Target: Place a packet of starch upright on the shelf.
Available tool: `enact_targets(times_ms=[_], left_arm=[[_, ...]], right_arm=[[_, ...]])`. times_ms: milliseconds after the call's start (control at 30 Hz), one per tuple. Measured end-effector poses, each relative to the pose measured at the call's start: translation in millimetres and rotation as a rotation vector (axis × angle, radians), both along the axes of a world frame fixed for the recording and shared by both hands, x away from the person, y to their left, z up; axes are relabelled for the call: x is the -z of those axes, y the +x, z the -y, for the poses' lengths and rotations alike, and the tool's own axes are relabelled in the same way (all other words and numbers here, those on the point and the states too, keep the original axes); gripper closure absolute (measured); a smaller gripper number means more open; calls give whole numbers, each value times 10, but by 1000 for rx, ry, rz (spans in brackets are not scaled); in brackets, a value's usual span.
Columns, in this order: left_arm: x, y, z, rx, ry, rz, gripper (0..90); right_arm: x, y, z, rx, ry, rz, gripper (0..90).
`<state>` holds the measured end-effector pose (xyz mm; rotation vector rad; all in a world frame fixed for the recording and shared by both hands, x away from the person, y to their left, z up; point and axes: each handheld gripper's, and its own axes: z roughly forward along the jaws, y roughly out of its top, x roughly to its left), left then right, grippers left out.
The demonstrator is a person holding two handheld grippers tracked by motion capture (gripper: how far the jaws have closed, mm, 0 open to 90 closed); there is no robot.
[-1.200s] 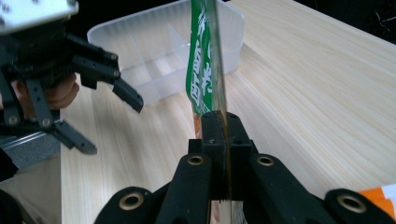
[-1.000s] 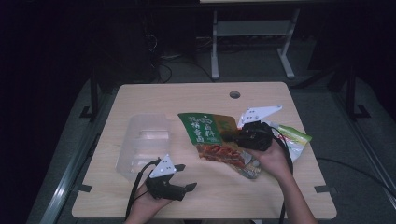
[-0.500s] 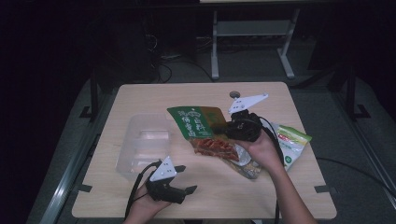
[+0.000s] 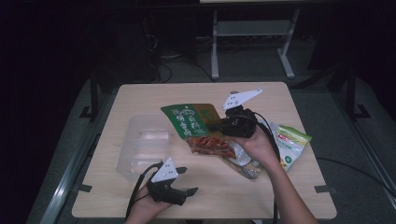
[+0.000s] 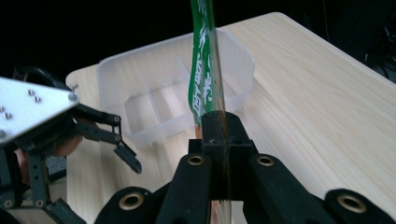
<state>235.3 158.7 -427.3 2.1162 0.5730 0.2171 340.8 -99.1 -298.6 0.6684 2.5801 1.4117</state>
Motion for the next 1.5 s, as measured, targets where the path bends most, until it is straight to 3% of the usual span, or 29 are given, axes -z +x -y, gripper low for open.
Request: enact_targets(times_ms=[167,333,400,567,700,967,1200,1500], left_arm=[[-8,1,-10,1,-8,3,221],[1,-15,3,1,-19,1,220],[-7,-8,-7,8,-5,7,220],[-6,-14,-6,5,-11,7,220],[-11,-25,-14,5,-13,11,220],[-34,-58,-11,2,-25,-13,220],[-44,-65,-2,18,16,-18,220],[4,-90,-84,2,-3,-14,218]], right_arm=[[-95,48,-85,-19,-4,26,899],[-159,104,-197,-30,4,23,899],[-177,125,-241,-34,8,24,899],[-226,205,-396,-49,7,35,899],[-273,250,-528,-52,18,18,899],[-295,392,-832,-80,19,27,899],[-351,521,-1044,-74,29,29,899],[-326,718,-1320,-46,56,33,899]])
